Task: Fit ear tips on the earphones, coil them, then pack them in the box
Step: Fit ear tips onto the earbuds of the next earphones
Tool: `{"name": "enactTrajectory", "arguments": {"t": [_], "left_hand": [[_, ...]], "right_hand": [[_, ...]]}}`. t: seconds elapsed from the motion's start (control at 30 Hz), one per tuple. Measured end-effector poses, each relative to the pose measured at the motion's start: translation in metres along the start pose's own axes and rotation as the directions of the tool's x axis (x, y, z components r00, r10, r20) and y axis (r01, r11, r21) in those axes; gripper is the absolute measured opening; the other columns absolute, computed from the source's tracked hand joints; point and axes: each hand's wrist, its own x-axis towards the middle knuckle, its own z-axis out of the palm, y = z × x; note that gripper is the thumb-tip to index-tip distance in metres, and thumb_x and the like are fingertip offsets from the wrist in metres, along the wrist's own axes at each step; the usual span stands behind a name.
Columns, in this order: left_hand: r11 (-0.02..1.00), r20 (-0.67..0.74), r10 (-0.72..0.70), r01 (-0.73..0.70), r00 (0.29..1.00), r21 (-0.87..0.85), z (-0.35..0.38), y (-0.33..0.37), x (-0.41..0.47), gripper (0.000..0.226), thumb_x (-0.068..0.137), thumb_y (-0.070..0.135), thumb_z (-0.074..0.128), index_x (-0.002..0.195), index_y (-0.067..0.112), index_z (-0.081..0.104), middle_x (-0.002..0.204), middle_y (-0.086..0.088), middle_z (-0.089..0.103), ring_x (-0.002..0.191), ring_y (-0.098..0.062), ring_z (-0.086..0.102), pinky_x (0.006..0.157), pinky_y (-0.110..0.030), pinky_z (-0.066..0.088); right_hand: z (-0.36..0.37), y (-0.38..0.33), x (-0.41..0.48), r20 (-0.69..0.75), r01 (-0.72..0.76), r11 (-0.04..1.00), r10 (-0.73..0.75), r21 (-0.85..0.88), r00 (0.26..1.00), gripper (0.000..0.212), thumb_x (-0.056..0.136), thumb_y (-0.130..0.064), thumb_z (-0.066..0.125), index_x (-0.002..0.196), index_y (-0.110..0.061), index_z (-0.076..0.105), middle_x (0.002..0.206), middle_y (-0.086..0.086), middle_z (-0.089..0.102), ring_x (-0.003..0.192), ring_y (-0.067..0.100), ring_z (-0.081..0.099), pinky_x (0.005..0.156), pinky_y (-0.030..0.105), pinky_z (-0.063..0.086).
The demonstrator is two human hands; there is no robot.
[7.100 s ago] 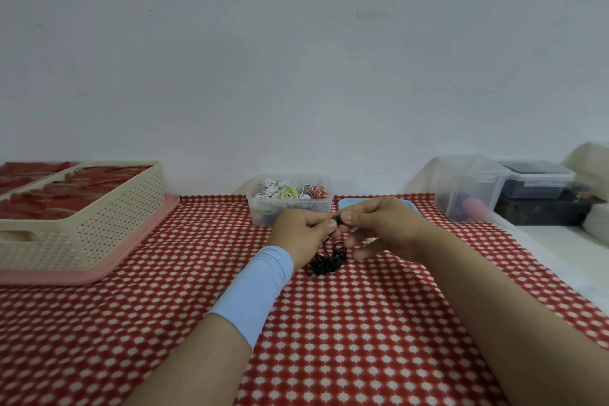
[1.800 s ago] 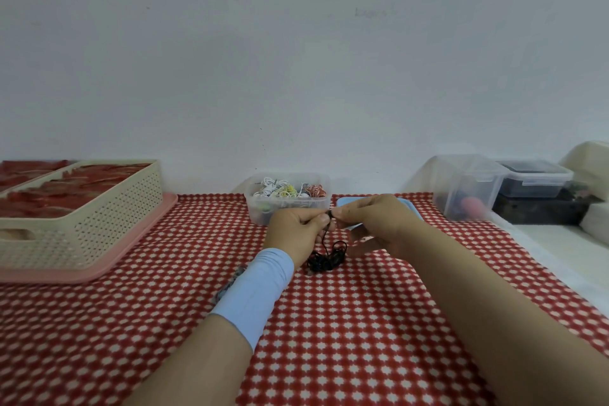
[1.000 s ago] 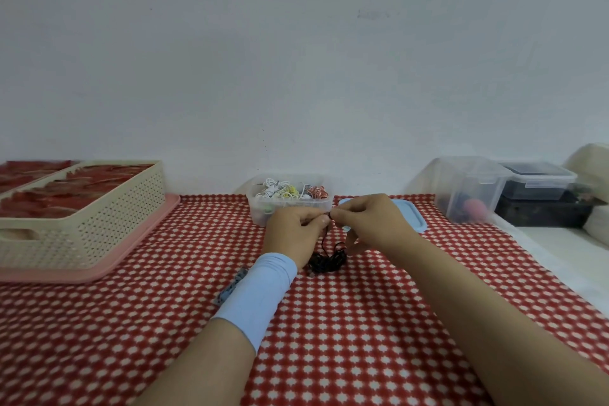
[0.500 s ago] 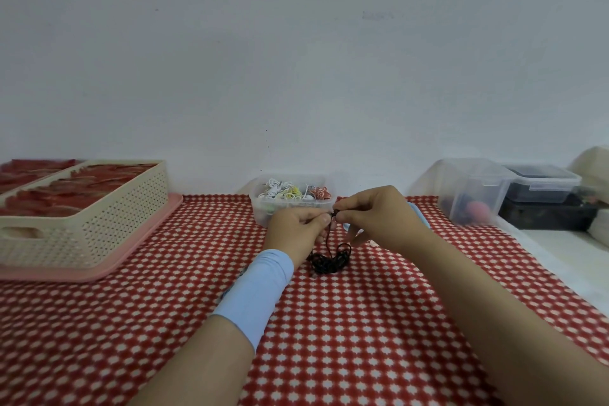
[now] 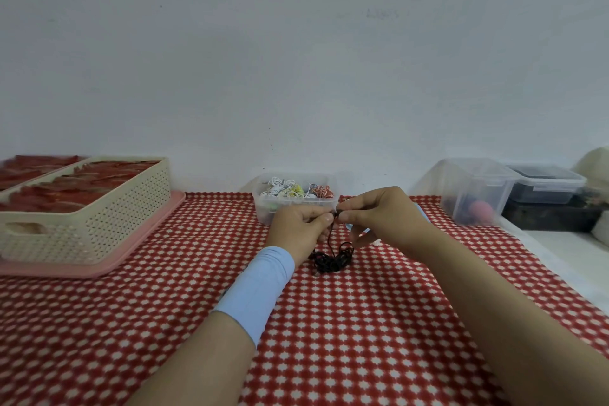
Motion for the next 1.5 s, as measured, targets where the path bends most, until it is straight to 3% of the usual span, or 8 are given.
{"name": "enactTrajectory", "arguments": {"t": [0.13, 0.33, 0.53, 0.63, 0.83, 1.0, 1.2, 1.5], "left_hand": [[1.0, 0.041, -0.003, 0.004, 0.999, -0.02, -0.002, 0.0, -0.001, 0.018, 0.093, 0.012, 0.064, 0.106, 0.012, 0.076, 0.086, -0.001, 0.076, 0.061, -0.002, 0.062, 0.066, -0.014, 0.053], [0.999, 0.087, 0.035, -0.036, 0.996, 0.006, -0.003, 0.002, -0.004, 0.017, 0.093, 0.012, 0.064, 0.106, 0.013, 0.075, 0.081, 0.008, 0.074, 0.06, 0.008, 0.061, 0.06, -0.005, 0.045], [1.0, 0.103, 0.017, -0.018, 0.995, 0.009, 0.0, -0.001, -0.007, 0.019, 0.094, 0.015, 0.063, 0.107, 0.019, 0.075, 0.08, 0.015, 0.073, 0.073, 0.001, 0.065, 0.065, -0.003, 0.046], [0.999, 0.092, -0.007, 0.012, 0.996, -0.049, 0.002, 0.001, -0.008, 0.016, 0.094, 0.015, 0.063, 0.1, 0.021, 0.076, 0.081, 0.009, 0.075, 0.067, -0.001, 0.062, 0.063, -0.006, 0.048], [0.993, 0.109, -0.029, 0.041, 0.994, -0.111, 0.001, -0.002, -0.008, 0.019, 0.094, 0.015, 0.064, 0.089, 0.031, 0.074, 0.083, 0.007, 0.076, 0.069, -0.004, 0.063, 0.074, -0.017, 0.053], [0.996, 0.119, -0.016, 0.027, 0.993, -0.087, 0.0, -0.002, -0.008, 0.018, 0.093, 0.017, 0.065, 0.091, 0.033, 0.074, 0.085, 0.008, 0.077, 0.085, -0.009, 0.069, 0.073, -0.009, 0.051], [1.0, 0.136, 0.008, -0.004, 0.991, -0.031, 0.0, -0.004, -0.008, 0.016, 0.093, 0.02, 0.064, 0.104, 0.024, 0.076, 0.086, 0.01, 0.076, 0.077, 0.01, 0.065, 0.084, -0.013, 0.049], [0.998, 0.152, 0.029, -0.021, 0.988, -0.058, -0.002, -0.005, -0.009, 0.016, 0.094, 0.018, 0.063, 0.099, 0.026, 0.076, 0.088, 0.007, 0.077, 0.087, 0.001, 0.068, 0.079, -0.004, 0.046]], "right_hand": [[-0.007, -0.002, -0.002, 0.088, -0.012, 1.0, 0.012, -0.003, 0.996, 0.013, 0.094, -0.003, 0.068, 0.097, -0.009, 0.08, 0.088, 0.01, 0.079, 0.062, 0.019, 0.07, 0.063, 0.036, 0.063], [-0.011, 0.0, -0.002, 0.111, -0.09, 0.994, 0.083, 0.061, 0.99, 0.009, 0.091, -0.004, 0.071, 0.095, -0.004, 0.08, 0.086, 0.013, 0.078, 0.06, 0.018, 0.068, 0.063, 0.037, 0.064], [-0.01, 0.004, 0.0, 0.134, -0.17, 0.981, 0.157, 0.092, 0.978, 0.012, 0.091, -0.001, 0.071, 0.101, -0.004, 0.077, 0.077, 0.009, 0.076, 0.063, 0.02, 0.07, 0.059, 0.035, 0.063], [-0.009, 0.007, 0.001, 0.128, -0.152, 0.981, 0.136, 0.119, 0.982, 0.019, 0.093, 0.0, 0.069, 0.109, -0.005, 0.075, 0.083, 0.013, 0.076, 0.064, 0.023, 0.07, 0.059, 0.037, 0.063], [-0.009, 0.005, 0.0, 0.129, -0.084, 0.994, 0.075, 0.065, 0.989, 0.014, 0.091, -0.002, 0.072, 0.1, -0.008, 0.08, 0.088, 0.014, 0.078, 0.066, 0.021, 0.07, 0.063, 0.037, 0.063], [-0.011, 0.006, 0.0, 0.139, -0.1, 0.994, 0.093, 0.046, 0.986, 0.012, 0.091, -0.004, 0.072, 0.101, -0.004, 0.079, 0.09, 0.014, 0.078, 0.067, 0.022, 0.071, 0.062, 0.036, 0.063], [-0.011, 0.005, -0.001, 0.134, -0.075, 0.997, 0.072, 0.018, 0.988, 0.008, 0.089, -0.004, 0.074, 0.095, -0.003, 0.08, 0.087, 0.016, 0.078, 0.063, 0.021, 0.069, 0.062, 0.037, 0.063], [-0.013, 0.014, 0.001, 0.219, -0.153, 0.978, 0.12, 0.141, 0.968, 0.016, 0.093, -0.005, 0.068, 0.105, -0.005, 0.079, 0.093, 0.014, 0.077, 0.064, 0.016, 0.066, 0.059, 0.032, 0.062]]}}
